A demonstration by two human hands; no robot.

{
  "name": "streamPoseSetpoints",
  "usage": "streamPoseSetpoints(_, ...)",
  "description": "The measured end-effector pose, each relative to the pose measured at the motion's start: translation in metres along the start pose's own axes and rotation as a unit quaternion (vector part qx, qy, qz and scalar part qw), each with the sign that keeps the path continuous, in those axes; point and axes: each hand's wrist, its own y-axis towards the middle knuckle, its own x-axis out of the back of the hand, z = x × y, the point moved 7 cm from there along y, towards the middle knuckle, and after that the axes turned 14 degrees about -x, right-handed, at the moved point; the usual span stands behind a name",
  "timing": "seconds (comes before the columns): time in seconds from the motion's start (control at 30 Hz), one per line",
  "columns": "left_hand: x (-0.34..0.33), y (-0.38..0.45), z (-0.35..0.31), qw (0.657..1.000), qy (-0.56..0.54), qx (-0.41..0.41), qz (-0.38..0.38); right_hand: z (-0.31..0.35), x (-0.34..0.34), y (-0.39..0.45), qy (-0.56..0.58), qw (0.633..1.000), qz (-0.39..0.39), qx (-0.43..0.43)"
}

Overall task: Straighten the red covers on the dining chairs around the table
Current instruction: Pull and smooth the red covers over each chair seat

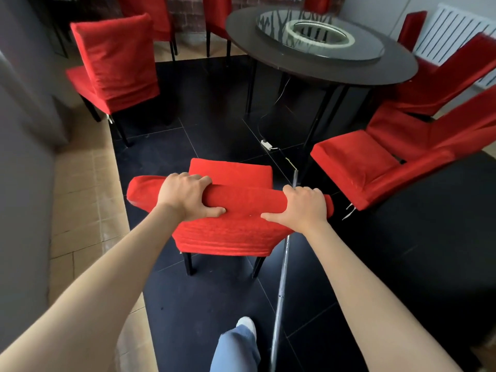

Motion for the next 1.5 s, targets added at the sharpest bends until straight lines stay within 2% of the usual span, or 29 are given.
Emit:
streamPoseSetpoints(0.37, -0.01, 0.042, 0.034, 1.0, -0.007, -0.016, -0.01, 0.009, -0.003, 0.042, -0.01, 1.0, 0.013, -0.015)
streamPoseSetpoints(0.93, -0.034, 0.147, 0.137, 0.998, -0.02, -0.057, 0.011, 0.048, -0.013, 0.164, -0.026, 0.997, 0.018, -0.067)
streamPoseSetpoints(1.03, -0.034, 0.146, 0.144, 0.997, -0.022, -0.066, 0.015, 0.056, -0.014, 0.165, -0.024, 0.996, 0.04, -0.074)
streamPoseSetpoints(1.5, -0.036, 0.12, 0.183, 0.99, -0.028, -0.136, 0.015, 0.11, -0.003, 0.139, -0.031, 0.99, 0.039, -0.132)
